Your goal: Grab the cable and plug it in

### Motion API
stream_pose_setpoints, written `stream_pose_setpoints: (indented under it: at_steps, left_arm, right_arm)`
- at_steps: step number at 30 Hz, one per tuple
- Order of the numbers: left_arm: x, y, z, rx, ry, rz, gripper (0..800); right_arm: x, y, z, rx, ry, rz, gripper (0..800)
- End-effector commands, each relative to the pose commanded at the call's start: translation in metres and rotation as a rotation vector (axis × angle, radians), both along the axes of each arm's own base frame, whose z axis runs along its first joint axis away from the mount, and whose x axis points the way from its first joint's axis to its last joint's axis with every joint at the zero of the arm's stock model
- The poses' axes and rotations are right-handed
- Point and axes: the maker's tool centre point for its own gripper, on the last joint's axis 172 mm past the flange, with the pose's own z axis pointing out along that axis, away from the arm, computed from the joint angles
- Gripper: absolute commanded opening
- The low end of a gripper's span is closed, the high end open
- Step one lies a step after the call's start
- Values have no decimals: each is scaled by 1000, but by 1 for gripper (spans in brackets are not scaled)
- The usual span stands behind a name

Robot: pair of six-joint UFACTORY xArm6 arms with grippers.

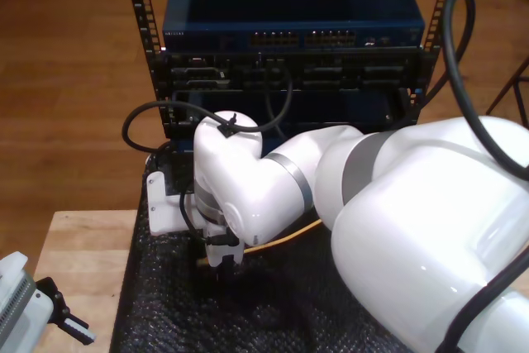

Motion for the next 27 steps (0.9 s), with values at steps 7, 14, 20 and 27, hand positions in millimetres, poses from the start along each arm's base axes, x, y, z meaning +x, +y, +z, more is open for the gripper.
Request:
stream_pose_setpoints:
  at_steps: [7,14,20,27]
  left_arm:
    - [0,0,1,0,0,0,800]
    - [1,0,1,1,-1,0,800]
    - [1,0,1,1,-1,0,800]
    - [1,0,1,1,-1,0,800]
  right_arm:
    - [2,2,4,10,-14,3,376]
    - [-2,5,3,-1,-24,29,302]
    - [-1,6,9,6,-33,30,303]
    - [-1,4,14,7,-43,33,310]
